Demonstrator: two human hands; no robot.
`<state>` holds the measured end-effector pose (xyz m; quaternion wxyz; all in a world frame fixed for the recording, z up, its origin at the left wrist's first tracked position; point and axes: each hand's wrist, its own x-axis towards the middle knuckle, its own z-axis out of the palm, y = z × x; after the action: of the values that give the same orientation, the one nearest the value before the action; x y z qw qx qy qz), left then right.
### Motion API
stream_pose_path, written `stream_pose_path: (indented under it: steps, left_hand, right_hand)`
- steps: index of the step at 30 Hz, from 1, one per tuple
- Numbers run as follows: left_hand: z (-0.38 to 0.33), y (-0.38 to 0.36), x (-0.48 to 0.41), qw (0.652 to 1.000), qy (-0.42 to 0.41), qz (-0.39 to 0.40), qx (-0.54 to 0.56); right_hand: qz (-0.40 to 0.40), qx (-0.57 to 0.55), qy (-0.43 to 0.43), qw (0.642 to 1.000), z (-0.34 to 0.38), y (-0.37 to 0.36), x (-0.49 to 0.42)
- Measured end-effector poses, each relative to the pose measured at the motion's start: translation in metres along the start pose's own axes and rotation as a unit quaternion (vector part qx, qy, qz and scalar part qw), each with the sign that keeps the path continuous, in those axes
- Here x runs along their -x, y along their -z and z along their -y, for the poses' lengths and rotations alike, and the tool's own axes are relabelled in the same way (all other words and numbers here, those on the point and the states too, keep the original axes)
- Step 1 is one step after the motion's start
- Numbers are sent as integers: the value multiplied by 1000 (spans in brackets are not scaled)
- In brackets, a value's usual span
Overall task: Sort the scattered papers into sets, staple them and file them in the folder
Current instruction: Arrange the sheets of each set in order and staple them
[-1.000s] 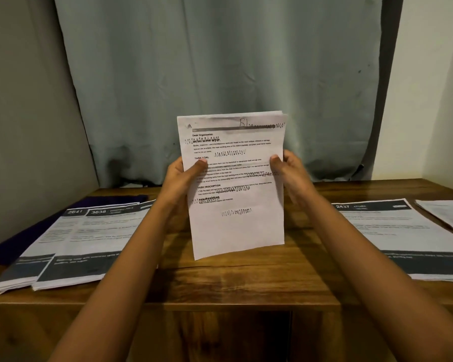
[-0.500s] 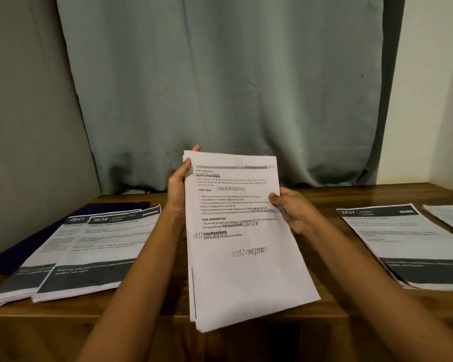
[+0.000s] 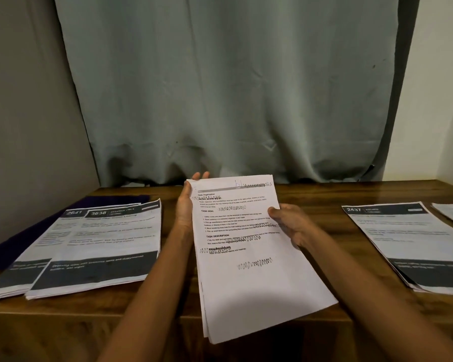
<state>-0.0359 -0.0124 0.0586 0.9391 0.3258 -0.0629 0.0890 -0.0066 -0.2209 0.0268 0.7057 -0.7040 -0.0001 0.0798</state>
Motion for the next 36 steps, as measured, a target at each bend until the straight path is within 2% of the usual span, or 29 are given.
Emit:
stream_pose_path:
  steps: [4,11,17,22,26,29,33,36]
  left_hand:
    - [4,14,-4,999,2,-35,12]
    - [7,28,-10,992,5,-77,98]
    - [10,25,-10,992,23,-102,72]
    - [10,25,-11,995,-6,-93,24]
    - [-15,-6,-9,987,-112,-42,-108]
    - [-46,-47,-10,963,-196,68,-169]
    - [-80,-88,-12,942,-232,192,-148]
    - [-85,-93,-10,939,-219,232,-125]
  right_hand:
    - [-25,-26,21,999,-6,-4,-5]
    - [-19,-56,-16,998,-15,-6,-7]
    - [11,-24,-15,1000,-12,-3,-3]
    - [-18,-44,21,999,-7,-4,-1]
    - [-28,-82,116,990,22,-7,11]
    - [-18,-115,194,974,58,-9,18]
    - [-4,-153,305,940,94,-13,24]
    - [5,-154,325,933,93,-15,22]
